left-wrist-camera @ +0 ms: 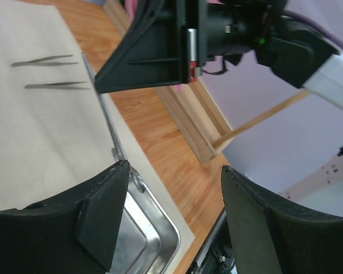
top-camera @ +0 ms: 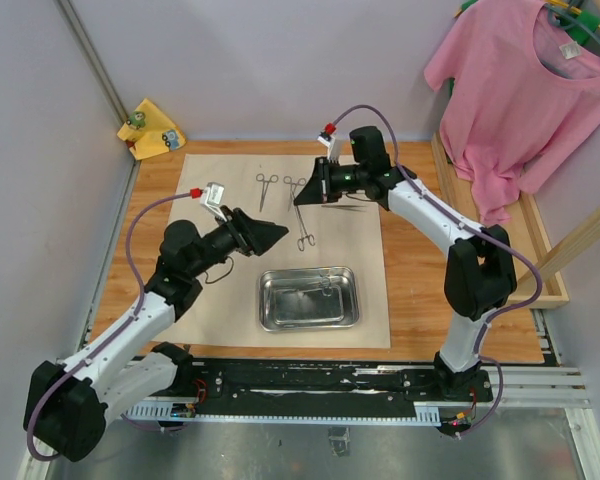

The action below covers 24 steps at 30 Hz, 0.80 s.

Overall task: Open and lay out the surgical kit
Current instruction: Place the medical item in the surgical kit.

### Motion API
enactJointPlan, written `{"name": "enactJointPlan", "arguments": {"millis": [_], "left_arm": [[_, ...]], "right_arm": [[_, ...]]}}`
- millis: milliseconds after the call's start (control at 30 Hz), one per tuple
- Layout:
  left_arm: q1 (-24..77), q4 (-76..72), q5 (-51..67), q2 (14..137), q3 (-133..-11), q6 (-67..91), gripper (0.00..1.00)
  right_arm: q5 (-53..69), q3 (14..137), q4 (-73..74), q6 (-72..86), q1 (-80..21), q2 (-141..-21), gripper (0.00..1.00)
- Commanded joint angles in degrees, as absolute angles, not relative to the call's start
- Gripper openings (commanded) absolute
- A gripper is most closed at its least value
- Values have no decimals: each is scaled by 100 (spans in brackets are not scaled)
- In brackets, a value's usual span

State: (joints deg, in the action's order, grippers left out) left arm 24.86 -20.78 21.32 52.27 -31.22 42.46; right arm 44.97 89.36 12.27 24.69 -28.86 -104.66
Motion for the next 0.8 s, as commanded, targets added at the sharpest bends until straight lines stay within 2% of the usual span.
{"name": "enactJointPlan", "arguments": {"millis": [0,233,400,467,767], "left_arm": [[2444,-3234,3151,5488,-3172,4131,70],[2215,-3532,3283,5868,-3096,4027,70],[1645,-4066,3715,6341,-3071,4287,70],[1550,-4416,3914,6558,-3093,4433,70],[1540,-5506,4361,7662,-3396,4797,71]], "right_arm": [[6205,8454,-778,4029,-2618,-10223,1],[7108,8365,-4105,6665,-2552,-10977,1],[7213,8908,-7604,9760,-2432,-12177,1],[7087,9238,-8572,10753,-2402,-12615,1],[7063,9582,-8678,10978,-2399,-13070,1]]}}
